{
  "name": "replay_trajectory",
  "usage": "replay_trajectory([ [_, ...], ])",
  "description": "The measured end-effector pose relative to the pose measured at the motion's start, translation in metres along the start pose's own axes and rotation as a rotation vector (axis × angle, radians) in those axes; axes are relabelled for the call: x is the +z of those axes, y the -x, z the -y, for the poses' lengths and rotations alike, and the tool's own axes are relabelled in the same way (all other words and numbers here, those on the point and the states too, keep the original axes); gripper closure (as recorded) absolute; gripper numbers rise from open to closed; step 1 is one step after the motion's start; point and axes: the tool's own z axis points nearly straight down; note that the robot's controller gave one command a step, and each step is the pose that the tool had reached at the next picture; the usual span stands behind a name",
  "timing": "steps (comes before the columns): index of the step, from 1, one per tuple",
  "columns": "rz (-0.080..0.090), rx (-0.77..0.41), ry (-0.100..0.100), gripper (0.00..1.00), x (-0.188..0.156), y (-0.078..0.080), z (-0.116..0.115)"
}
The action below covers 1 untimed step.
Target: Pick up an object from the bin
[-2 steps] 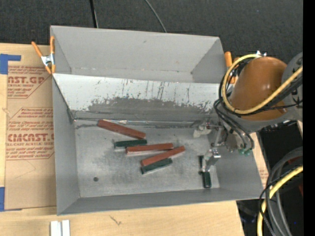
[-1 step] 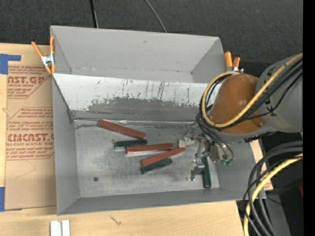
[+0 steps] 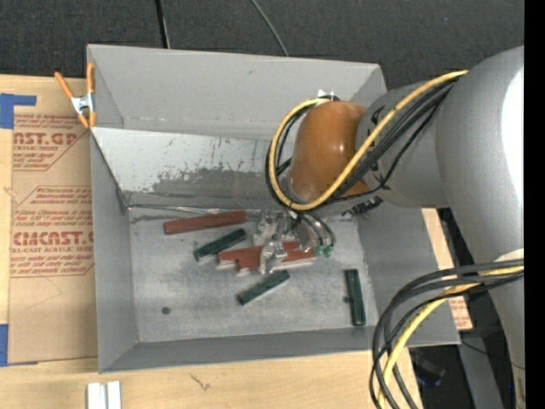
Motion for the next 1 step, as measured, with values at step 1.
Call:
replay_trajectory([
  [1, 0.000, 0.000, 0.000, 1.00, 0.0000, 0.0000, 0.0001],
])
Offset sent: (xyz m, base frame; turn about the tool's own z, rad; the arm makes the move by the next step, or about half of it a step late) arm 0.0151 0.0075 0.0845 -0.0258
